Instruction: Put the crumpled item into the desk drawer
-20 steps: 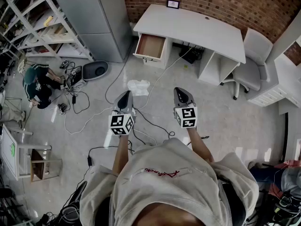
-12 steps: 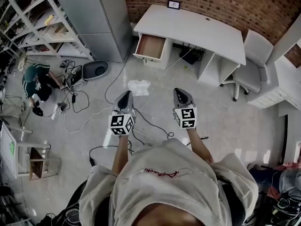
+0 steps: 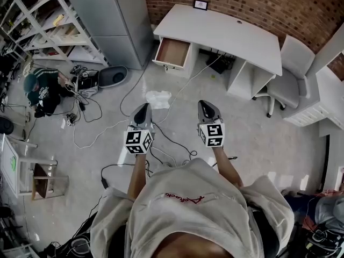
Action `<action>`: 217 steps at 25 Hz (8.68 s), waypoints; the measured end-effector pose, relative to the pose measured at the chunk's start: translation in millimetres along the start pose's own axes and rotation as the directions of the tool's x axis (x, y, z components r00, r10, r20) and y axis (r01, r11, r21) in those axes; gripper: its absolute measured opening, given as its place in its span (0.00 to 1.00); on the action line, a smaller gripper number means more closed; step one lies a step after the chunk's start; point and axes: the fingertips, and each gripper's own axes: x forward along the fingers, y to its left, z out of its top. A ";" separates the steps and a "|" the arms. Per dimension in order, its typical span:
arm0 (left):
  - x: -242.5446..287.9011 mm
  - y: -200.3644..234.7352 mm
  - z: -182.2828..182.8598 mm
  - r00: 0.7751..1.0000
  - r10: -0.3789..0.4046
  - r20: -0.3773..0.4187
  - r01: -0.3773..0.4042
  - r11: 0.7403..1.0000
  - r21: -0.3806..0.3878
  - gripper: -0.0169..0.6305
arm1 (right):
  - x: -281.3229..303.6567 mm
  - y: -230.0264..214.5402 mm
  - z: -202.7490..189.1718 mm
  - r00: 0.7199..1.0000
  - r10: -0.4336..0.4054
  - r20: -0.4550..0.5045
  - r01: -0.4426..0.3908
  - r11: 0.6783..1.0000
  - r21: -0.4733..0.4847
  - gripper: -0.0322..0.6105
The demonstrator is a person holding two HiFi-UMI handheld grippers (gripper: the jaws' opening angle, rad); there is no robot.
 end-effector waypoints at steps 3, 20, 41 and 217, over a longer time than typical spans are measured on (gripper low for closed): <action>1.3 -7.6 0.0 1.000 0.012 -0.002 -0.012 1.000 0.001 0.04 | -0.5 -4.7 -2.0 1.000 0.020 -0.004 -0.020 1.000 -0.006 0.07; 23.2 -37.8 -14.9 1.000 0.020 -0.018 -0.020 1.000 -0.011 0.04 | 7.3 -27.2 -11.8 0.998 0.058 -0.016 -0.058 0.998 -0.018 0.07; 175.3 76.5 10.8 0.999 -0.038 0.015 0.038 0.999 -0.031 0.04 | 188.0 -48.1 37.4 0.998 0.060 0.025 -0.058 0.996 -0.062 0.07; 713.8 233.2 -431.9 0.529 -0.403 -0.747 0.409 0.892 -0.191 0.04 | 570.9 -194.7 -262.3 0.818 0.133 -0.560 -0.027 0.981 0.193 0.07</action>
